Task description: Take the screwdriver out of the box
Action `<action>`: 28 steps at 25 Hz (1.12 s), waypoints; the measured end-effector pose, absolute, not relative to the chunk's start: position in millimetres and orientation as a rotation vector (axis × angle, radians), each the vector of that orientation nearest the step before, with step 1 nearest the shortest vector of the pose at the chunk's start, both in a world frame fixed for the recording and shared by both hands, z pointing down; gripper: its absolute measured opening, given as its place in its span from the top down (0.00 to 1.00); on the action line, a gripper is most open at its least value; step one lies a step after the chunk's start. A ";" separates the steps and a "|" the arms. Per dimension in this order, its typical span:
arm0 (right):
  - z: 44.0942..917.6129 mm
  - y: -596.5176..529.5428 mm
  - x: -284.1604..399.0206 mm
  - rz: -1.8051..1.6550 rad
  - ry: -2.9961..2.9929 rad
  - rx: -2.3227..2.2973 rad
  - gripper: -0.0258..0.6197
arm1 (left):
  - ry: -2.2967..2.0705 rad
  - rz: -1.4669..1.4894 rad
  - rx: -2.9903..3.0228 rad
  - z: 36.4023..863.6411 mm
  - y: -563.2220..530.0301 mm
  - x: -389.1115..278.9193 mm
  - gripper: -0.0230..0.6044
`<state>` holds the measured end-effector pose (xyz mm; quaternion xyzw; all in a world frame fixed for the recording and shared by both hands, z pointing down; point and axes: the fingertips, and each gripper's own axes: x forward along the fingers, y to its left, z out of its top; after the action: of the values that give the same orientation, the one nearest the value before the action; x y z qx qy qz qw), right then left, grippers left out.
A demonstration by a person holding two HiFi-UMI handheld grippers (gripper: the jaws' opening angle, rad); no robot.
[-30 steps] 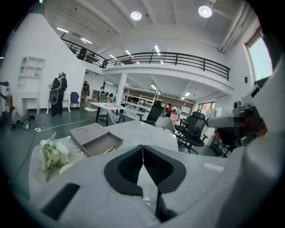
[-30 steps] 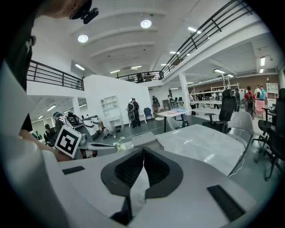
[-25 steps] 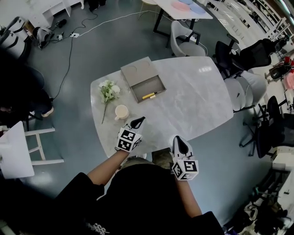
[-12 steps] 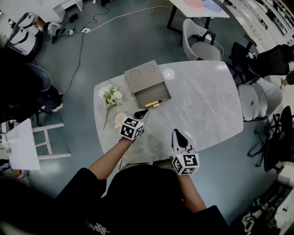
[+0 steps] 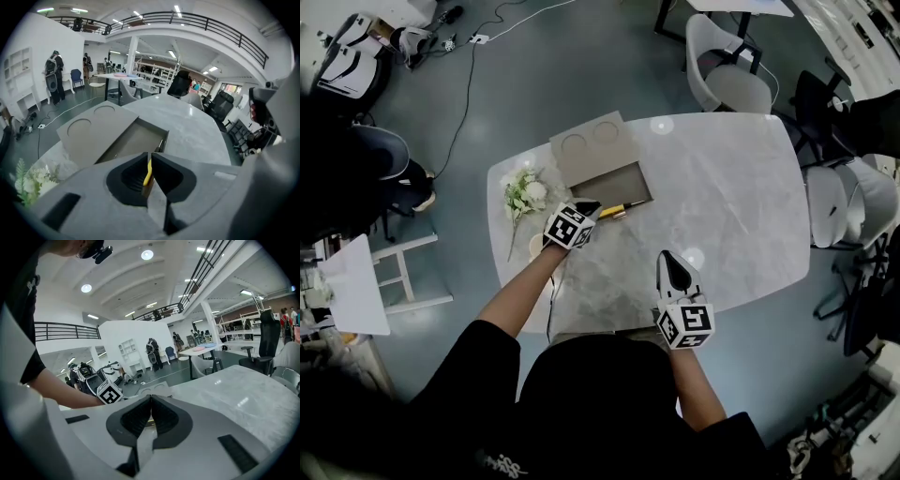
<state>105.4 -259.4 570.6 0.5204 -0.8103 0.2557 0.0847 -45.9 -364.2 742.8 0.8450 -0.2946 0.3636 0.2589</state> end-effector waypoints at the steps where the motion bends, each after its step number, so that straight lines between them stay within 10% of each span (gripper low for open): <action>1: 573.2 -262.4 109.6 0.768 -2.410 1.557 0.94 | -0.768 1.013 2.290 750.3 -365.7 -45.6 0.92; 7: 587.6 -273.8 130.7 0.796 -2.363 1.583 0.94 | -0.580 1.197 2.292 794.0 -365.4 -47.0 0.68; 28: 602.4 -303.4 143.8 0.883 -2.324 1.597 0.94 | -0.292 1.430 2.272 834.3 -374.0 -38.0 0.59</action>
<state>143.8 -303.4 602.4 0.5381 -0.7830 0.2977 0.0934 -38.0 -374.0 834.3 0.8210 -0.1057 0.5167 0.2187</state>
